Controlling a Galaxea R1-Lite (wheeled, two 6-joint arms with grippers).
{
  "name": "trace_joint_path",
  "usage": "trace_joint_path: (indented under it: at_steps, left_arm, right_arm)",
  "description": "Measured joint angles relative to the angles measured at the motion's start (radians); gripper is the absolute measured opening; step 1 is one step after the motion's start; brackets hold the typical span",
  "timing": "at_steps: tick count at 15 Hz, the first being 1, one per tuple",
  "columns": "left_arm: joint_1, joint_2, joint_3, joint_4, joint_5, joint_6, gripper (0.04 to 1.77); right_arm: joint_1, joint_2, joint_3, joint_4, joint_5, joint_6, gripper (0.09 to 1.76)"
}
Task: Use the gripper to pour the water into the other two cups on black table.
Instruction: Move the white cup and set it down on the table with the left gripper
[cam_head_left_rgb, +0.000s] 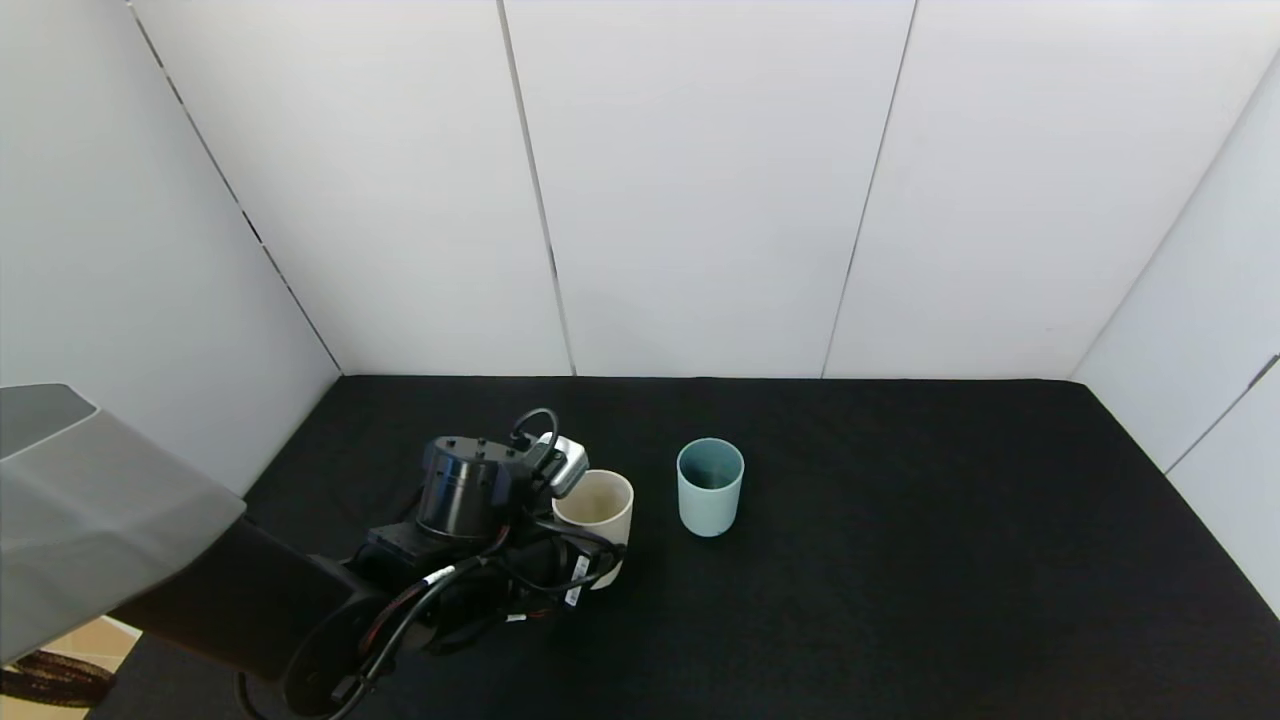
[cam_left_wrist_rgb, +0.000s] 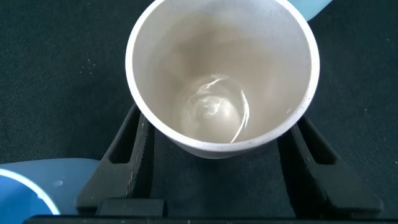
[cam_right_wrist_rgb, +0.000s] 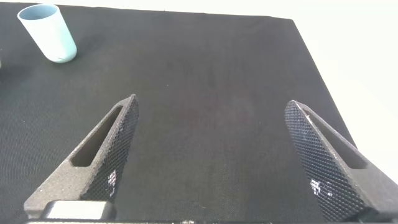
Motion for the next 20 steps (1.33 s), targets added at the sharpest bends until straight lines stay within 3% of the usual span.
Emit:
trace_joint_path:
  at_steps: [14,20]
  left_arm:
    - [0.001,0.017,0.004,-0.001,-0.011,-0.001,1.17]
    - [0.003,0.017,0.004,-0.013,-0.01,-0.001,1.46]
  right_arm:
    - [0.0,0.0,0.0,0.0,0.0,0.0,1.71]
    - [0.0,0.0,0.0,0.0,0.0,0.0,1.71]
